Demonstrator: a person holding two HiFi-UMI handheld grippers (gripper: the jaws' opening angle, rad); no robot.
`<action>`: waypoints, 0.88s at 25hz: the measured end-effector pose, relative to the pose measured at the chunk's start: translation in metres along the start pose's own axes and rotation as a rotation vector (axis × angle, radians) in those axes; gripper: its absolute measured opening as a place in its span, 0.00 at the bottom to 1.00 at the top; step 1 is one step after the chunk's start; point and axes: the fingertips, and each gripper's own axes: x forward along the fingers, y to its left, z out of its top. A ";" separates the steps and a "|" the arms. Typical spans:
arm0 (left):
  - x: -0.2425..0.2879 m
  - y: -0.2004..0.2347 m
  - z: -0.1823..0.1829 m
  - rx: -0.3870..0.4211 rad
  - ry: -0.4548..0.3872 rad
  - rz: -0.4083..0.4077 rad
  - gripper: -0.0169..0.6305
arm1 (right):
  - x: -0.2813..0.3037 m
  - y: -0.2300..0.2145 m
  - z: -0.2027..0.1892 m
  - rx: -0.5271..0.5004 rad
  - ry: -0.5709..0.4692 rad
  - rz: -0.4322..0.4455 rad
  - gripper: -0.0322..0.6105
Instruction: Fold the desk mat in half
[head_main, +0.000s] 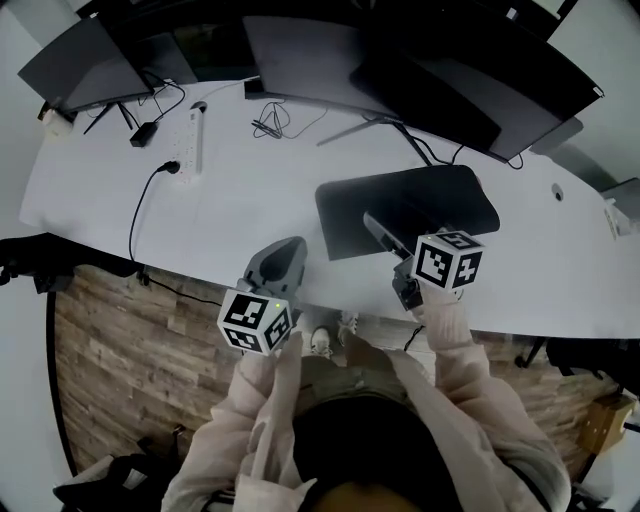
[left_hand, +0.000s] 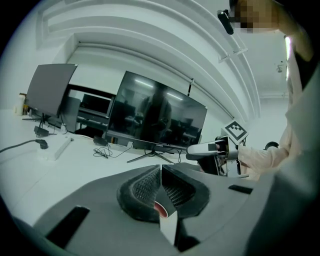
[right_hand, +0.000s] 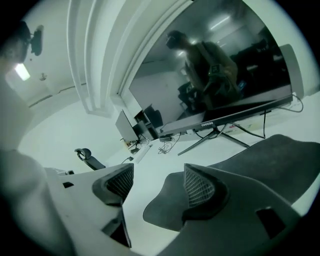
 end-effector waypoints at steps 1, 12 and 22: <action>-0.005 -0.003 0.002 0.005 -0.005 -0.008 0.08 | -0.008 0.006 0.000 -0.012 -0.013 -0.006 0.54; -0.033 -0.043 0.017 0.085 -0.048 -0.150 0.08 | -0.102 0.032 -0.018 -0.035 -0.188 -0.160 0.15; -0.049 -0.079 0.002 0.175 -0.010 -0.254 0.08 | -0.180 0.047 -0.053 -0.240 -0.242 -0.374 0.07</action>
